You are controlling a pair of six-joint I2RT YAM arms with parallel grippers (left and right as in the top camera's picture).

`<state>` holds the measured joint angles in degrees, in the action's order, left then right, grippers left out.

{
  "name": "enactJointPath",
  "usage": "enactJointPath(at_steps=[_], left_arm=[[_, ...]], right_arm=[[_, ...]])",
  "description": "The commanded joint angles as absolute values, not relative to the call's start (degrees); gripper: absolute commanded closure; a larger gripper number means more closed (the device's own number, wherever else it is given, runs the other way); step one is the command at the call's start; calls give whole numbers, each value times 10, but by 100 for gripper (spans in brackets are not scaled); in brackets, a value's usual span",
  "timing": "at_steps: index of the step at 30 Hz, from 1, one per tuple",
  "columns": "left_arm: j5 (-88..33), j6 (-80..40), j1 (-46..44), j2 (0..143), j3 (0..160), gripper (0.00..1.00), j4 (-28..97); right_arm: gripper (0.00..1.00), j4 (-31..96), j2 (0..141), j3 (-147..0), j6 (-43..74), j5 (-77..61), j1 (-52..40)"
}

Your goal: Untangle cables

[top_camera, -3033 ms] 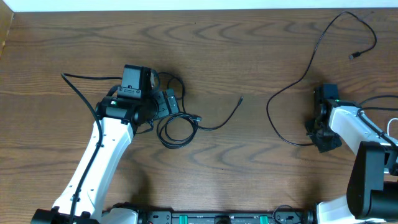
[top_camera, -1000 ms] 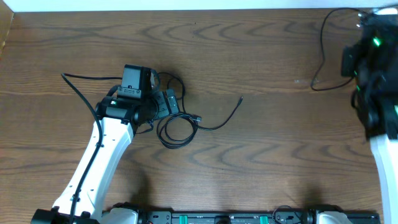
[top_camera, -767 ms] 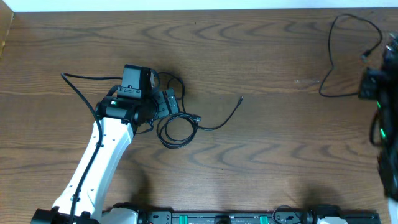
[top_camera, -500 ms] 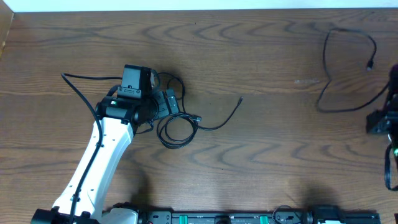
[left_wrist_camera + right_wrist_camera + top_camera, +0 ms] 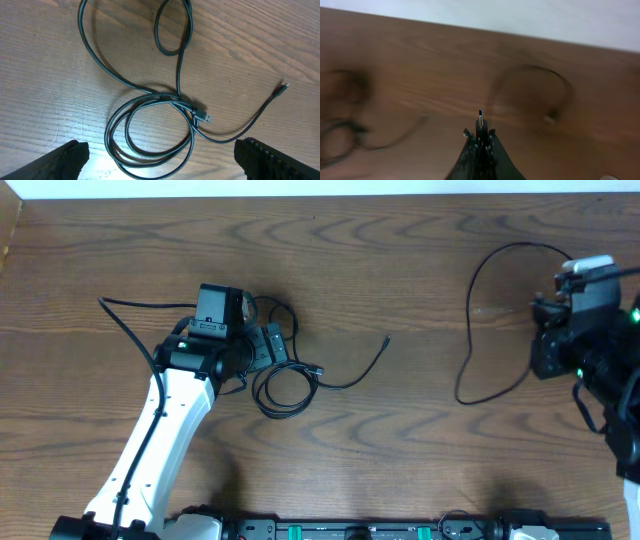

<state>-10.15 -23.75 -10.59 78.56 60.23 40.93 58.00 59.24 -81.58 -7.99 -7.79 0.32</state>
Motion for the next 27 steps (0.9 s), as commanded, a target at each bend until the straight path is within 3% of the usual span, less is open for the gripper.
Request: enactJointPath(at_steps=[1, 15, 22, 27], left_arm=[[-94, -234, -105, 786, 602, 1, 411], [-94, -234, -105, 786, 602, 1, 411], [-94, -234, -105, 786, 602, 1, 411], [-94, -234, -105, 786, 602, 1, 411]], right_arm=[[99, 573, 616, -819, -31, 161, 25], [99, 455, 683, -818, 39, 482, 60], [99, 323, 700, -818, 38, 493, 90], [99, 208, 718, -818, -94, 430, 104]])
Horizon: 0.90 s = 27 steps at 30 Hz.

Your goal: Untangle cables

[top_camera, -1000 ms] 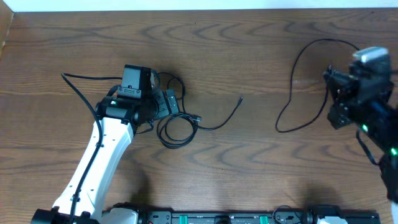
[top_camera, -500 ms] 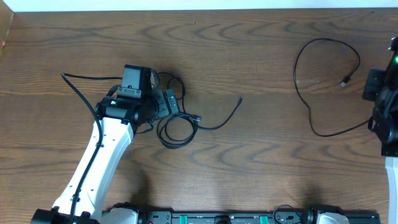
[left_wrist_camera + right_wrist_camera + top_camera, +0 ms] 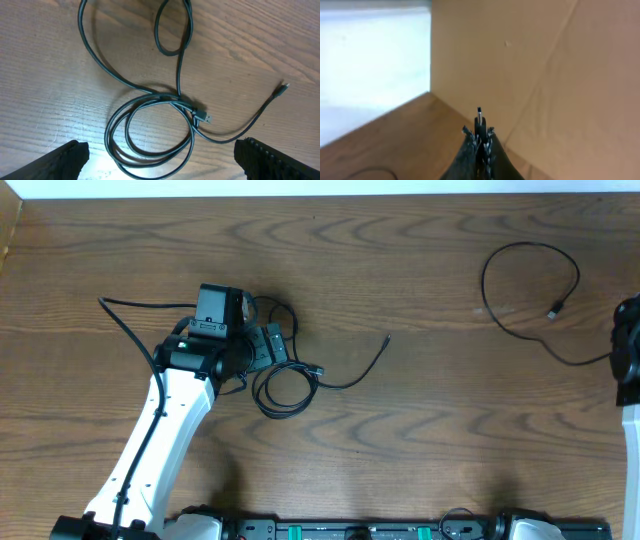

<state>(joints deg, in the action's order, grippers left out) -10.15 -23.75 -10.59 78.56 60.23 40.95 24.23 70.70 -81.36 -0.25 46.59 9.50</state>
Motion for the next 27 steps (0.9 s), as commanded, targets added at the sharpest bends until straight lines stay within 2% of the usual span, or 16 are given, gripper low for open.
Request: enactJointPath(at_steps=[1, 9, 16, 21, 27], left_arm=[[-94, -234, -105, 786, 602, 1, 411], [-94, -234, -105, 786, 602, 1, 411], [-94, -234, -105, 786, 602, 1, 411], [-94, -234, -105, 786, 602, 1, 411], [-94, -234, -105, 786, 602, 1, 411]], right_arm=[[99, 192, 723, -818, -129, 406, 106], [99, 125, 795, -818, -352, 176, 118], [99, 64, 906, -818, -548, 101, 120], [99, 53, 993, -818, -583, -34, 120], [99, 63, 1085, -818, -583, -85, 120]])
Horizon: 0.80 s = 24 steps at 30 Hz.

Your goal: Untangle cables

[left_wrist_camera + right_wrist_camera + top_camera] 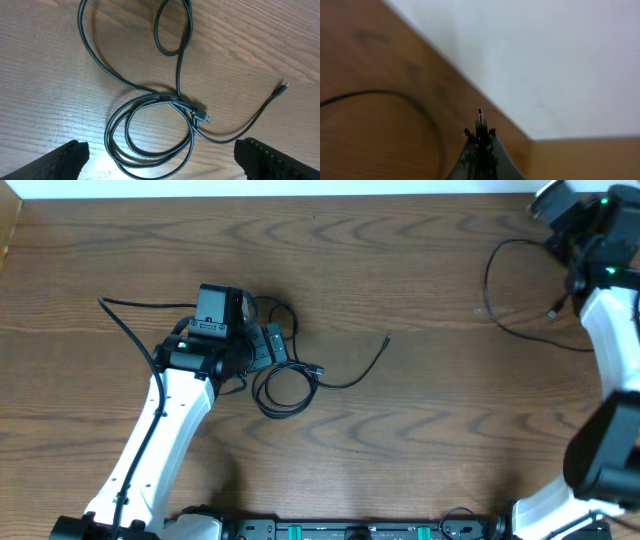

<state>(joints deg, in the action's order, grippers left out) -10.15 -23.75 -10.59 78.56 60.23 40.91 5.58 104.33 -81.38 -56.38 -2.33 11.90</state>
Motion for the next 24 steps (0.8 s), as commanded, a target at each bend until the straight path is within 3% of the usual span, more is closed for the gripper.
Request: enactJointPath(at_steps=[1, 9, 11, 14, 17, 18, 20, 24], left_arm=[[-94, -234, -105, 786, 602, 0, 411], [-94, -234, -105, 786, 602, 0, 411], [-94, -234, -105, 786, 602, 1, 411], [-94, -234, -105, 786, 602, 1, 411], [-94, -234, -105, 786, 602, 1, 411], [-94, -234, -105, 786, 602, 0, 411], [-94, -234, -105, 786, 602, 1, 411], [-94, -234, -105, 786, 602, 1, 411]], right_arm=[[99, 67, 1103, -818, -583, -95, 120], [99, 70, 1202, -818, -553, -123, 119], [82, 70, 1206, -818, -543, -126, 119], [75, 55, 1203, -818, -518, -126, 118], [60, 42, 1194, -818, -490, -126, 116], [46, 42, 1188, -818, -484, -126, 116], [34, 42, 1169, -818, -464, -126, 114], [27, 50, 1119, -818, -423, -154, 109]])
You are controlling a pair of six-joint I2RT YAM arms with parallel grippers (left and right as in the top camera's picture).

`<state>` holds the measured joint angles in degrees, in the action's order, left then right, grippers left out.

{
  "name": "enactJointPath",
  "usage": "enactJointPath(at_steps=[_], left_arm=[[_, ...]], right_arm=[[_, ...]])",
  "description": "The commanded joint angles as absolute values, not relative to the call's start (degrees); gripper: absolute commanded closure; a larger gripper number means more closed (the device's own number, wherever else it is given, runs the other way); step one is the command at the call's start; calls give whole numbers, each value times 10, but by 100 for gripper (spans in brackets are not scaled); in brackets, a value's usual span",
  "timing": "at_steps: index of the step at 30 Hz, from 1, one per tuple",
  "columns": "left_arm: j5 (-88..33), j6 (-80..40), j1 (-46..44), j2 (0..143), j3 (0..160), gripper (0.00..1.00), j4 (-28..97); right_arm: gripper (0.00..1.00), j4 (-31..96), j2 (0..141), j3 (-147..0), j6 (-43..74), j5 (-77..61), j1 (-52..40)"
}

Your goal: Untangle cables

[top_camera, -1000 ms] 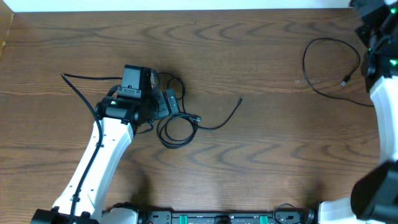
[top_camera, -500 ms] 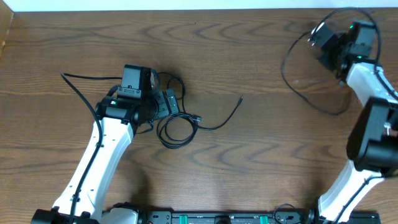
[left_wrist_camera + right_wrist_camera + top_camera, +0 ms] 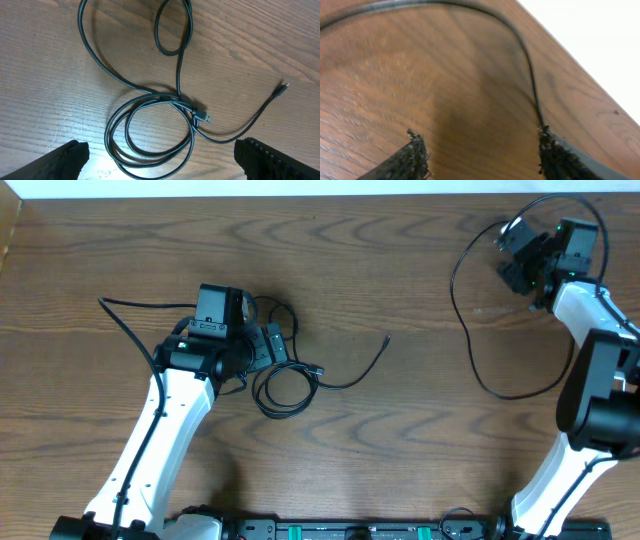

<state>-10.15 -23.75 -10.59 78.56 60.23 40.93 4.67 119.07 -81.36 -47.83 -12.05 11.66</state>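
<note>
A dark cable [image 3: 150, 127] lies coiled in several loops with a USB plug [image 3: 202, 117] and a thin free end [image 3: 283, 86]. My left gripper [image 3: 160, 167] hangs open just above its coil [image 3: 283, 387]. A second, thin black cable [image 3: 468, 340] runs in a long arc at the far right of the table. My right gripper [image 3: 512, 258] stands open by that cable's upper end. In the right wrist view the cable [image 3: 520, 45] curves down to the tip of the right finger [image 3: 560, 155], and nothing lies between the fingers.
Wooden table [image 3: 400, 440] with its far edge and a white surface behind it [image 3: 600, 35] close to the right gripper. The left arm [image 3: 160, 430] reaches in from the near left, with its own black lead [image 3: 125, 315] trailing left.
My right gripper was shut on the thin cable's plug at the far right corner. It now stands open a little further left and lower, and the cable lies in a longer arc.
My right gripper was shut on the thin cable's plug at the right side, then near the right edge of the overhead view, then at the far right corner. Now it is open and the cable lies apart at the right. Left arm and coiled cable have not moved.
</note>
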Motion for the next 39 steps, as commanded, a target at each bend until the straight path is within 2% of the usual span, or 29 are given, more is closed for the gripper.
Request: enactJointPath(at_steps=[1, 6, 7, 10, 16, 22, 26, 30, 36, 38, 39], left_arm=[[-94, -234, -105, 786, 602, 1, 411], [-94, -234, -105, 786, 602, 1, 411], [-94, -234, -105, 786, 602, 1, 411], [-94, -234, -105, 786, 602, 1, 411], [-94, -234, -105, 786, 602, 1, 411], [-94, -234, -105, 786, 602, 1, 411], [-94, -234, -105, 786, 602, 1, 411], [-94, -234, -105, 786, 602, 1, 411], [-94, -234, -105, 786, 602, 0, 411], [-94, -234, -105, 786, 602, 1, 411], [-94, -234, -105, 786, 602, 1, 411]], right_arm=[[26, 58, 1103, -818, -417, -176, 109], [14, 128, 1020, -818, -378, -329, 108], [8, 152, 994, -818, -352, -376, 107], [2, 190, 966, -818, -283, -451, 104], [1, 240, 962, -817, -153, -567, 84], [1, 337, 962, -816, -101, -573, 36], [1, 412, 963, -808, -101, -497, -21], [1, 481, 963, -806, -90, -339, -85], [1, 513, 963, -794, -77, -240, -147], [1, 514, 963, -790, -36, -156, -165], [1, 512, 964, -790, 38, -68, -174]])
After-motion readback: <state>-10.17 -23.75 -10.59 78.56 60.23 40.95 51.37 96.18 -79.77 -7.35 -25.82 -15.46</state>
